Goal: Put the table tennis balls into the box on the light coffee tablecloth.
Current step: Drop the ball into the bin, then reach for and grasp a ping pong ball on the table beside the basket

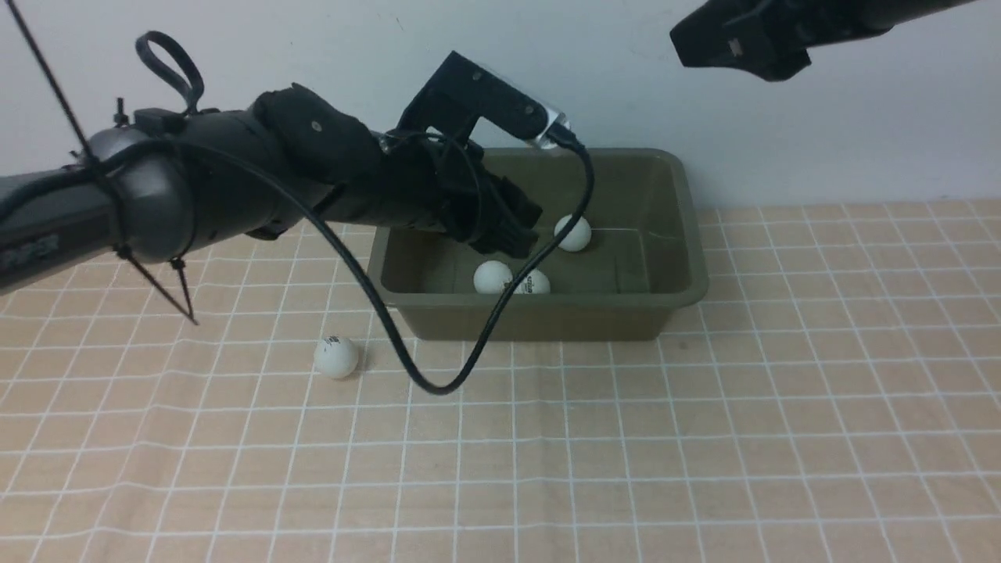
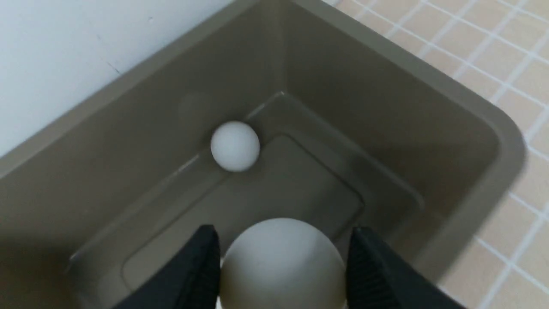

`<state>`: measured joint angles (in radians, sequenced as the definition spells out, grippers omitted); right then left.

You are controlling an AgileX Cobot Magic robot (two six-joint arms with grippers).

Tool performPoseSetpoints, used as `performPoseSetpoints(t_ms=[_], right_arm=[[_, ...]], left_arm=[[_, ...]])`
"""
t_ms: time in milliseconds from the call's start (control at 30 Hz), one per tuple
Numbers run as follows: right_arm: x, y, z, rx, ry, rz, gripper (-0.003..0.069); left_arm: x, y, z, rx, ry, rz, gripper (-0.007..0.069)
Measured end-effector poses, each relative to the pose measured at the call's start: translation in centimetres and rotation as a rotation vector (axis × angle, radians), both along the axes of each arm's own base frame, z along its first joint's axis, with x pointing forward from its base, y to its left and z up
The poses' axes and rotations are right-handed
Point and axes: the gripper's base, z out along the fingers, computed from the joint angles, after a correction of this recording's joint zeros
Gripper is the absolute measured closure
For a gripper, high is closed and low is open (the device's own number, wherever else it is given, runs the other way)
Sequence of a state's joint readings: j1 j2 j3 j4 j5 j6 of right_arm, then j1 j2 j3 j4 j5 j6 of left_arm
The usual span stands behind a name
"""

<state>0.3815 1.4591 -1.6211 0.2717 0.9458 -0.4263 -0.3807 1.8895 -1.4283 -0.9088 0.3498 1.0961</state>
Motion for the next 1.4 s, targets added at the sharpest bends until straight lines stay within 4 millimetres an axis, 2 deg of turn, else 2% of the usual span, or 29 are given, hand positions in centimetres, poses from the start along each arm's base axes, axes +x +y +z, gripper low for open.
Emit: performPoseSetpoints(t_ms=[33,200,367,500,600,700,800,867,1067,1100,1167,1200,1233,1267,1300,1400], right_arm=[[0.0,0.0,0.0,0.0,0.0,0.0,0.0215],[-0.5,-0.1,0.4,-0.007,-0.011,0.017,0.0218],[-0.7,-0.1,0.3,-0.014,0.004,0.024,0.0218],[-0.7,-0.1,0.3,-0.016,0.007,0.026,0.0218],[-0.7,-0.1,0.3,-0.018,0.006,0.027,0.0218],[-0.7,-0.1,0.3,-0.018,0.006,0.027,0.0218],[-0.7,-0.1,0.3,-0.018,0.007,0.027,0.0218],[-0.7,-0.1,0.3,-0.018,0.007,0.027,0.0218],[-0.7,-0.1,0.3,-0.021,0.005,0.029,0.0219],[-0.7,-0.1,0.3,-0.022,0.004,0.03,0.0219],[-0.7,-0.1,0.3,-0.023,0.002,0.032,0.0219],[-0.7,-0.1,0.3,-0.023,0.002,0.032,0.0219],[-0.7,-0.1,0.3,-0.025,0.001,0.033,0.0219],[-0.7,-0.1,0.3,-0.025,0.001,0.033,0.0219],[-0.7,-0.1,0.3,-0.025,-0.002,0.033,0.0219],[-0.6,-0.1,0.3,-0.025,-0.012,0.034,0.0219]], left_arm=[[0.3,0.0,-0.3,-0.004,0.011,0.0,0.0319],[4.6,1.1,-1.6,-0.054,0.084,-0.021,0.0319],[7.7,2.5,-2.2,-0.042,0.072,0.007,0.0319],[8.3,2.8,-3.0,0.024,0.06,-0.012,0.0317],[8.2,2.8,-3.3,0.071,0.061,-0.036,0.0277],[8.2,2.9,-3.2,0.099,0.055,-0.039,0.0238],[7.9,3.2,-2.6,0.165,0.026,-0.06,0.0239],[7.5,3.4,-1.8,0.202,0.018,-0.079,0.0246],[4.6,4.2,3.8,0.214,0.049,-0.072,0.0285],[3.2,4.4,6.1,0.192,0.058,-0.074,0.0298],[1.1,4.3,8.4,0.185,0.083,-0.113,0.0314],[0.8,4.3,8.9,0.185,0.077,-0.117,0.0317],[-0.7,3.9,10.4,0.188,0.077,-0.155,0.0326],[-0.9,3.9,10.6,0.188,0.077,-0.159,0.0328],[-2.3,3.3,11.8,0.193,0.075,-0.198,0.0335],[-4.9,1.8,13.2,0.218,0.088,-0.268,0.0346]])
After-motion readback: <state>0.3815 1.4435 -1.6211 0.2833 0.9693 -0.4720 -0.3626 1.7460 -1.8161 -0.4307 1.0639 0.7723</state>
